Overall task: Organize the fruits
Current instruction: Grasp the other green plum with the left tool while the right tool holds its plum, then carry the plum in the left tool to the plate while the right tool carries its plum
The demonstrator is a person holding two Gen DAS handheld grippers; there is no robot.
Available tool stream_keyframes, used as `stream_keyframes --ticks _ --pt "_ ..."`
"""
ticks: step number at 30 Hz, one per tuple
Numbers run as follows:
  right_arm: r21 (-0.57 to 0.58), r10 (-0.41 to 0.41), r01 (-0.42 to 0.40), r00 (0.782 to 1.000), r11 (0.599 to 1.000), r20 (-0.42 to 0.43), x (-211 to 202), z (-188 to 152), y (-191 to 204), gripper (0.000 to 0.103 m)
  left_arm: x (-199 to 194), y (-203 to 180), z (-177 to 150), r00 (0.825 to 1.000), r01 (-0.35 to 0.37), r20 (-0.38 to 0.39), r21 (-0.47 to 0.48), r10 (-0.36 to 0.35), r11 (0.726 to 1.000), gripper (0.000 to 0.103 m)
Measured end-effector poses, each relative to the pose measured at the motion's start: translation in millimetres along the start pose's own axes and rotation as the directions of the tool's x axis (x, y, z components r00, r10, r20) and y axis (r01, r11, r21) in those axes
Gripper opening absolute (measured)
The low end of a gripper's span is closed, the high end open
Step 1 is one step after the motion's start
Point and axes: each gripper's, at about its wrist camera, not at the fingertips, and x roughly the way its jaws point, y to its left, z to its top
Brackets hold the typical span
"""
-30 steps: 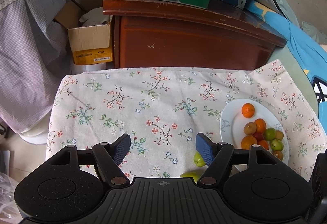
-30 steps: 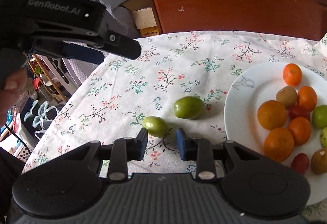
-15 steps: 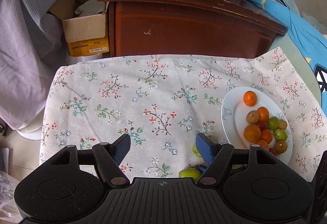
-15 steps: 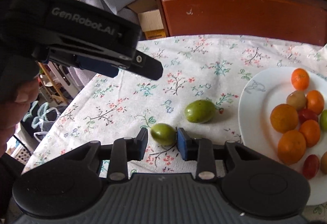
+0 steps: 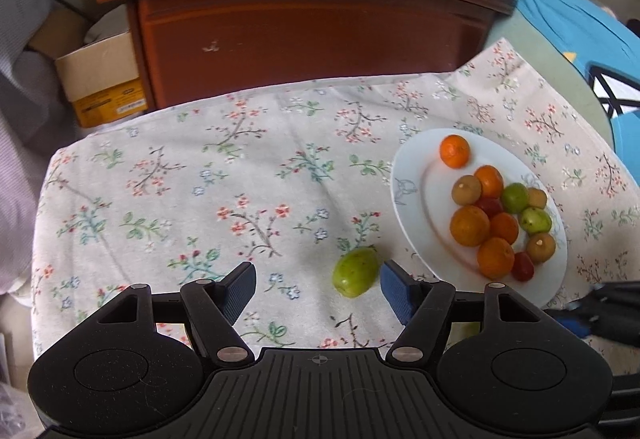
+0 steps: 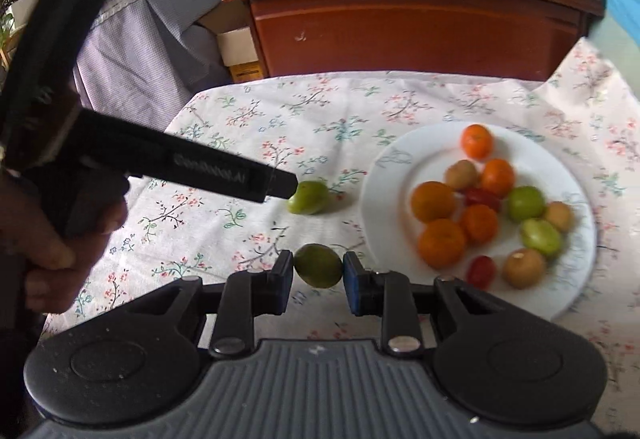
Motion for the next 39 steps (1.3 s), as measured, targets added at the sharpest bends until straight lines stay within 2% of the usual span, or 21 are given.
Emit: stream_keyframes --ticks 2,7,14,17,19,28,33,39 --pt "0.013 -0.007 0.007 1.000 1.000 0.014 -11 -1 -9 0.027 5 -5 -1 1.000 0.012 0.000 0.023 -0.012 1.000 0.067" --pt "0.123 -0.003 -0.003 0.999 0.992 0.045 -21 3 -30 0.027 17 -19 -6 1.000 0.007 0.002 0.114 -0.007 0.994 0.055" --pt "0.198 -0.040 0.026 0.997 0.980 0.067 -20 8 -44 0.027 25 -25 -9 1.000 0.008 0.003 0.140 -0.008 0.990 0.050" --pt "0.220 -0.044 0.027 0.996 0.975 0.077 -21 10 -49 0.027 29 -25 -8 1.000 0.011 0.001 0.138 -0.012 0.990 0.040" --pt "0.230 -0.049 0.030 0.996 0.973 0.078 -22 10 -52 0.027 30 -26 -8 1.000 0.004 0.006 0.152 -0.005 0.988 0.028" --pt "0.260 -0.071 0.044 0.993 0.965 0.095 -25 12 -62 0.027 26 -28 -7 0.999 -0.003 0.037 0.130 -0.001 0.992 0.027" --pt "0.285 -0.092 0.045 0.984 0.957 0.153 -37 21 -74 0.027 10 -31 4 0.995 0.044 0.084 0.087 -0.051 0.995 0.027" --pt "0.351 -0.129 0.043 0.966 0.935 0.226 -55 31 -97 0.027 -5 -40 19 0.981 0.108 0.153 0.063 -0.116 0.992 0.027"
